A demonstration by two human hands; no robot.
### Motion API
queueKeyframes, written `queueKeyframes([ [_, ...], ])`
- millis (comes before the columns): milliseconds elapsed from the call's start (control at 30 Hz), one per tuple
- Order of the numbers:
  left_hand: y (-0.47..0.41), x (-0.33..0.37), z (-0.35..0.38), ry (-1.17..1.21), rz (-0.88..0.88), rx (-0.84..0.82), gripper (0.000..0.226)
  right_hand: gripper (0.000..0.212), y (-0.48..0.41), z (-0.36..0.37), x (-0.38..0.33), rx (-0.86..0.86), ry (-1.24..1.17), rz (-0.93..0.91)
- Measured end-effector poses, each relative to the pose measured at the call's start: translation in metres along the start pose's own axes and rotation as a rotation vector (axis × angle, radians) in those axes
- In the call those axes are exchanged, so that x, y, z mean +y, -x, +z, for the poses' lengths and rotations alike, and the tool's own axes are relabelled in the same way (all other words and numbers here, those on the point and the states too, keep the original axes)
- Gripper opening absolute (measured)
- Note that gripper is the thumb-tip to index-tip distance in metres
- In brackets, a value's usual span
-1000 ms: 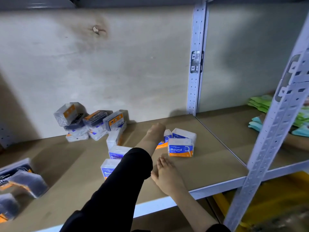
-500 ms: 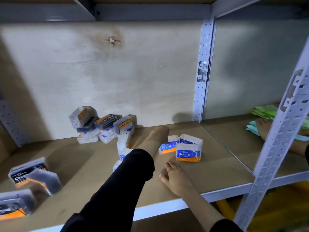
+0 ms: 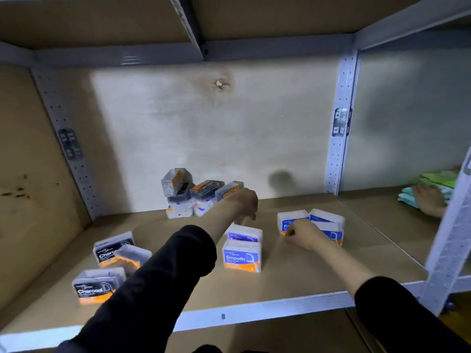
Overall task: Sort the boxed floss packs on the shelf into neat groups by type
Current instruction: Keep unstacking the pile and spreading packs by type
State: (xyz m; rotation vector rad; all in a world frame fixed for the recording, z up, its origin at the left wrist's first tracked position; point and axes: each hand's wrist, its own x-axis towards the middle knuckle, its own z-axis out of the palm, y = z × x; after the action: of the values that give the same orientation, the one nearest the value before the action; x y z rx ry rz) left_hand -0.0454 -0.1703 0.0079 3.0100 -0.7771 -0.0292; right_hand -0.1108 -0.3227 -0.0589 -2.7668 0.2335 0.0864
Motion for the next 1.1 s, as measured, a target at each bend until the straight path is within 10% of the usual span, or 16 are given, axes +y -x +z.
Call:
queueKeyframes([
  [1100,0.021,-0.091,0.02,0.033,-0.126,0.006,0.036,0.022,-0.061,-0.007,-0.077,0.03,-0.061,-0.194],
])
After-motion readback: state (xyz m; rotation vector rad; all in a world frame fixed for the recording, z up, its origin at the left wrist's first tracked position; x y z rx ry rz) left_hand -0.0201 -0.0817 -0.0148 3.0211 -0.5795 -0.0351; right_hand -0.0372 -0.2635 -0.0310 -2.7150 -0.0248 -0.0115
